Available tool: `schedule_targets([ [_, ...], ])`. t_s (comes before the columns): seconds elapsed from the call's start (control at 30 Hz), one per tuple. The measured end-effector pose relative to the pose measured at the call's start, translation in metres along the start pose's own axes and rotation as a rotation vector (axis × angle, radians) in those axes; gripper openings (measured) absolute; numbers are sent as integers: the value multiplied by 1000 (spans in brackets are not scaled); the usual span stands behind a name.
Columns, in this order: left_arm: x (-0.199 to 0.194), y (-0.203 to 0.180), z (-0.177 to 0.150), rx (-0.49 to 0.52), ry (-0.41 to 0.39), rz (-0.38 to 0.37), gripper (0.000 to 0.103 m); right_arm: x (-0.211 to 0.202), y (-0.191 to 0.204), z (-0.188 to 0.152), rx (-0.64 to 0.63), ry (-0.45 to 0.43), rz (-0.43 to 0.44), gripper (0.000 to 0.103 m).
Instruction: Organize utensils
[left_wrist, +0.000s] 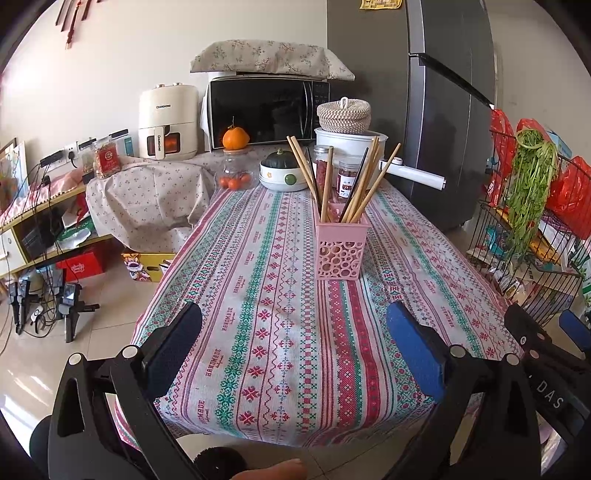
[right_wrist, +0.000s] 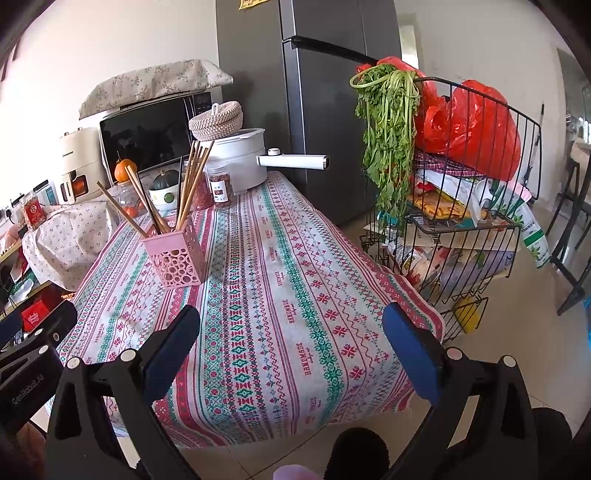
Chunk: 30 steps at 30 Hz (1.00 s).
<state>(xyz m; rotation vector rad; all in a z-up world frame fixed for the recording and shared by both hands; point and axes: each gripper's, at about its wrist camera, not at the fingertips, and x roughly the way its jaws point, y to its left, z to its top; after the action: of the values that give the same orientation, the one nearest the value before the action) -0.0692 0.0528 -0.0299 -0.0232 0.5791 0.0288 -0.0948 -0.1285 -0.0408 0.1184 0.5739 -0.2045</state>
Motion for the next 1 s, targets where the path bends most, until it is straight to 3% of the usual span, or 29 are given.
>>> schedule_targets([
  [1.0, 6, 3, -8, 6, 18, 2, 96, 4, -2, -1, 4, 20, 5, 96],
])
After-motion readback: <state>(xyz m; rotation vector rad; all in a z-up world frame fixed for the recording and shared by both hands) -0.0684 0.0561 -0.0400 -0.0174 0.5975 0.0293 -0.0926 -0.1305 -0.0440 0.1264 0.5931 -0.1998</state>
